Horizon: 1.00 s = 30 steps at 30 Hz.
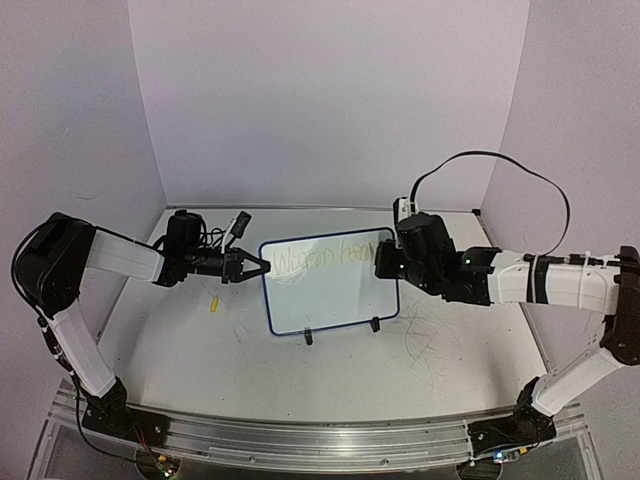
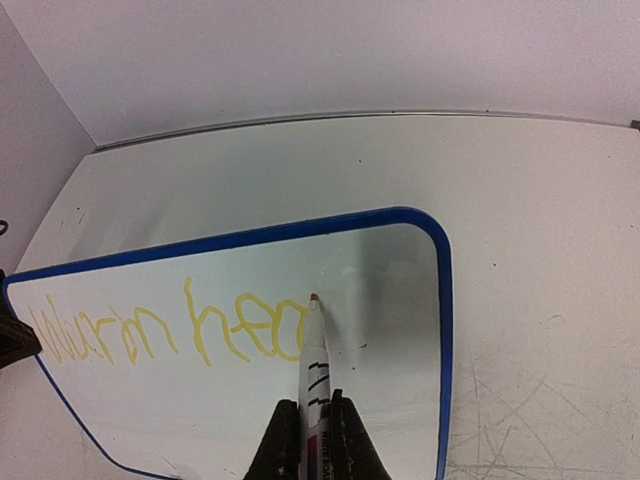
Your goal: Write a sentence on the whiteboard
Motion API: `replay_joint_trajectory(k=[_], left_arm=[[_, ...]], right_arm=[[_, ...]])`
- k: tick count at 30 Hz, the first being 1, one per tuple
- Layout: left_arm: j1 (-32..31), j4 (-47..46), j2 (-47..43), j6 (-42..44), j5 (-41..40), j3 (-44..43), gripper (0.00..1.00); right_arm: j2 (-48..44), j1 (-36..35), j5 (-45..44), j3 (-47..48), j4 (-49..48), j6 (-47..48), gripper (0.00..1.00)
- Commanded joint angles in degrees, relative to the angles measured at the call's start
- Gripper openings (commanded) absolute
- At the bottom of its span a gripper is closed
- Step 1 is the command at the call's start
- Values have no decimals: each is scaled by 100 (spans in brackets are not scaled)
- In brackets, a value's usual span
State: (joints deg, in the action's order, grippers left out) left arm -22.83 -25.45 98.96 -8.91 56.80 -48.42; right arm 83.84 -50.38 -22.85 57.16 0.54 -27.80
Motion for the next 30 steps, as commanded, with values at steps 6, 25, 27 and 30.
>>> replay_joint_trajectory(k=[6, 25, 27, 30], left_arm=[[-12, 316, 45, 381, -765, -107, 0], [-14, 322, 48, 390, -768, -94, 0], [-11, 322, 60, 390, -759, -105, 0], [-12, 322, 80, 389, -744, -113, 0]], right_arm=[[139, 71, -124, 253, -125, -60, 0], [-126, 57, -3, -288, 179, -569, 0], [-145, 59, 7, -329, 194, -619, 0], [-154, 53, 58, -379, 201, -657, 0]])
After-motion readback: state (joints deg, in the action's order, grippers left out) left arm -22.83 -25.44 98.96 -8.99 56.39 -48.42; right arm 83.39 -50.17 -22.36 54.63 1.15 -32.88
